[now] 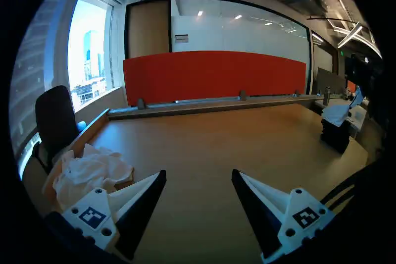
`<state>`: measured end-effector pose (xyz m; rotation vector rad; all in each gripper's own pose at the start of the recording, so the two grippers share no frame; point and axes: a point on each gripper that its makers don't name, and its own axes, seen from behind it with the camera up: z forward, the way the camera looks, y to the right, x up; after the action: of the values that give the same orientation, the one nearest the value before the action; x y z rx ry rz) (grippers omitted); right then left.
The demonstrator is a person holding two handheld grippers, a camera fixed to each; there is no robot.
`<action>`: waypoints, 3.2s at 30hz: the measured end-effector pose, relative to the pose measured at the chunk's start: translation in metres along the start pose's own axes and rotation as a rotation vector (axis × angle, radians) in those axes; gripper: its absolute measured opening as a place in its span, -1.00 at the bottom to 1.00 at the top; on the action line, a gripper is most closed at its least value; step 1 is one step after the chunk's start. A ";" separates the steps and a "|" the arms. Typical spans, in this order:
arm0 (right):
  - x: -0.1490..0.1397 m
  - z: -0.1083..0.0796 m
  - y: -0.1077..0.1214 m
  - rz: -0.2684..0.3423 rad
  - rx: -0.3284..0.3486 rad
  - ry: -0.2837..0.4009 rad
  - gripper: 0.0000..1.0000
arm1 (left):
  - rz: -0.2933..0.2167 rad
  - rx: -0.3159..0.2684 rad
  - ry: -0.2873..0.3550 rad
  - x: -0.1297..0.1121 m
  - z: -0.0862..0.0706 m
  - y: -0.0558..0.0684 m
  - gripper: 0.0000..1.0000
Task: Fold towel
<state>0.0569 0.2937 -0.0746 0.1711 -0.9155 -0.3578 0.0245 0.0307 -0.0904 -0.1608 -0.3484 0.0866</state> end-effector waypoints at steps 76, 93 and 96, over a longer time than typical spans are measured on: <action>-0.047 0.005 0.003 0.209 -0.159 0.016 1.00 | -0.003 0.013 0.014 0.004 -0.009 -0.010 0.96; 0.017 -0.013 -0.023 0.302 -0.166 0.291 1.00 | -0.009 0.013 0.022 0.008 -0.009 -0.009 0.97; 0.029 -0.016 -0.028 0.318 -0.170 0.345 1.00 | -0.011 0.014 0.022 0.008 -0.009 -0.009 0.97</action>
<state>0.0798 0.2566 -0.0712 -0.0688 -0.5553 -0.1037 0.0355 0.0218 -0.0944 -0.1462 -0.3269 0.0762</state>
